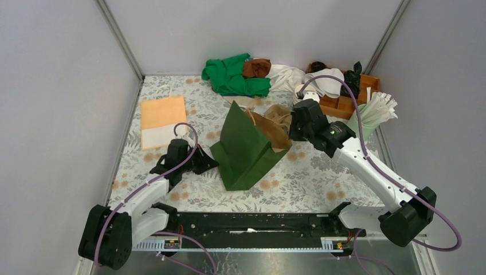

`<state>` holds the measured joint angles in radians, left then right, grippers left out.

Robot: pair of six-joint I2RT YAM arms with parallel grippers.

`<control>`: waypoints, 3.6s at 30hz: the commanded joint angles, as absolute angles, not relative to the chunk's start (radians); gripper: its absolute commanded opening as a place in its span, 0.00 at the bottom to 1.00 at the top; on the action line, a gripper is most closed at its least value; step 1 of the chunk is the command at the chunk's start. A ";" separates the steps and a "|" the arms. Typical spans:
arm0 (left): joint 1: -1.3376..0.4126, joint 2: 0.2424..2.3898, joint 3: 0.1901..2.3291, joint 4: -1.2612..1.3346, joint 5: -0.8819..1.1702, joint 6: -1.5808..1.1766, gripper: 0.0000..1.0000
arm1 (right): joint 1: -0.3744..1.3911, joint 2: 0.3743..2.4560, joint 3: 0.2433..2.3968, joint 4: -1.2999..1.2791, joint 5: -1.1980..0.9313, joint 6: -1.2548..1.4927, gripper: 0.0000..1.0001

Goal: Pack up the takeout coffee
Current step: Open the takeout bag at the center of the board.

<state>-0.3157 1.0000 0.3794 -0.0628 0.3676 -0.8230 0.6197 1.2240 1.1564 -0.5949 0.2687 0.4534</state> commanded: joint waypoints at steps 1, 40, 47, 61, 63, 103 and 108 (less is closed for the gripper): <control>-0.277 1.031 0.299 0.107 0.418 -0.817 0.00 | 0.568 1.201 1.170 -0.615 0.283 0.451 0.00; -0.727 1.014 1.080 -0.495 -0.092 -0.858 0.99 | 0.700 1.256 1.409 -0.572 0.075 0.370 0.00; -0.887 1.099 1.189 -0.510 -0.228 -0.974 0.99 | 0.727 1.262 1.398 -0.537 0.108 0.381 0.00; -1.038 1.270 1.320 -0.563 -0.533 -1.155 0.95 | 0.765 1.258 1.384 -0.504 0.136 0.390 0.00; -1.038 1.271 1.318 -0.568 -0.579 -1.141 0.77 | 0.765 1.252 1.380 -0.507 0.138 0.388 0.00; -0.838 1.151 1.353 -0.517 -0.383 -0.697 0.61 | 0.765 1.346 1.611 -0.832 0.349 0.272 0.71; -0.837 1.111 1.324 -0.400 -0.216 -0.595 0.87 | 0.765 1.376 1.669 -0.837 0.339 0.257 0.68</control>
